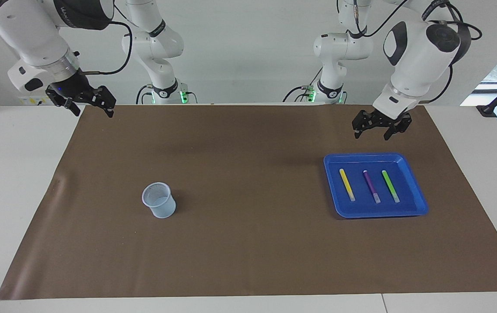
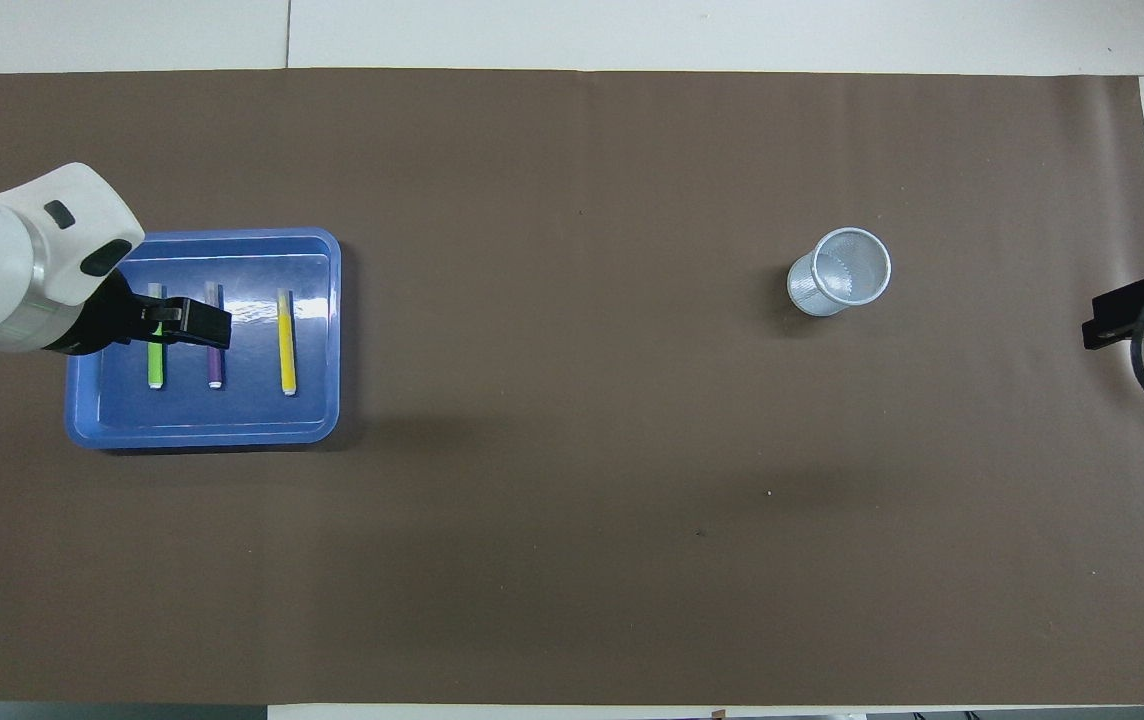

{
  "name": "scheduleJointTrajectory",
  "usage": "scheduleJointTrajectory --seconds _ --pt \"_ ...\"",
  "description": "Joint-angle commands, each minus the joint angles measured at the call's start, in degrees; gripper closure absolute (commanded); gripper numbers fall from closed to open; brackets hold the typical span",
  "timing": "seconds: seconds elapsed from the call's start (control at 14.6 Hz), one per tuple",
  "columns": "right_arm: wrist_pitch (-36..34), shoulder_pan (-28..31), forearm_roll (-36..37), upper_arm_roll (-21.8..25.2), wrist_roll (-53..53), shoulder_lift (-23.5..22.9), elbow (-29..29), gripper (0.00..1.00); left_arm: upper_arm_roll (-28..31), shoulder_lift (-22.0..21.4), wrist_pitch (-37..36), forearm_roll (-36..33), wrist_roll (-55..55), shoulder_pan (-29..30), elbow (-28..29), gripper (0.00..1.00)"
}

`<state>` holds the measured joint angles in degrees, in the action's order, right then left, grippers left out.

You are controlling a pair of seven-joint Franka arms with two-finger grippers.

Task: Transfer and insert pens with both arms
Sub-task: 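Grasp the yellow pen in the tray with the left gripper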

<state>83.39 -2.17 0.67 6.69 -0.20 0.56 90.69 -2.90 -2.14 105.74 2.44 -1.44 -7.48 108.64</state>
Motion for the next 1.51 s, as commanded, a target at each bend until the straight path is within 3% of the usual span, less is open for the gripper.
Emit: scheduleJointTrajectory --seconds 0.0,0.34,0.69,0.89,1.23,1.3,1.37,1.44 --pt "0.72 -0.12 -0.94 0.34 -0.60 1.20 1.51 0.00 0.53 3.79 8.13 -1.21 -1.72 -1.13 3.16 0.00" --pt "0.72 -0.12 -0.94 0.34 -0.60 1.20 1.51 0.00 0.62 11.62 18.70 -1.21 -1.99 -0.78 4.39 0.00" --pt "0.72 -0.21 -0.94 0.34 -0.60 1.20 1.51 0.00 0.79 13.39 27.38 -2.70 -1.99 1.14 8.51 0.00" --pt "0.72 -0.21 -0.94 0.34 -0.60 1.20 1.51 0.00 0.88 16.89 29.78 -2.70 -2.16 1.06 8.52 0.00" --pt "0.72 -0.21 -0.94 0.34 -0.60 1.20 1.51 0.00 0.79 19.10 31.54 -2.70 -3.74 0.36 8.70 0.01" --pt "0.72 -0.12 -0.94 0.34 -0.60 1.20 1.51 0.00 0.79 19.19 31.72 -2.70 -3.74 0.27 8.79 0.04" --pt "0.72 -0.12 -0.94 0.34 -0.60 1.20 1.51 0.00 0.70 19.19 31.72 -2.70 -3.83 0.27 8.79 0.20" --pt "0.72 -0.12 -0.94 0.34 -0.60 1.20 1.51 0.00 0.70 19.19 31.63 -2.70 -3.92 0.27 8.79 0.54"
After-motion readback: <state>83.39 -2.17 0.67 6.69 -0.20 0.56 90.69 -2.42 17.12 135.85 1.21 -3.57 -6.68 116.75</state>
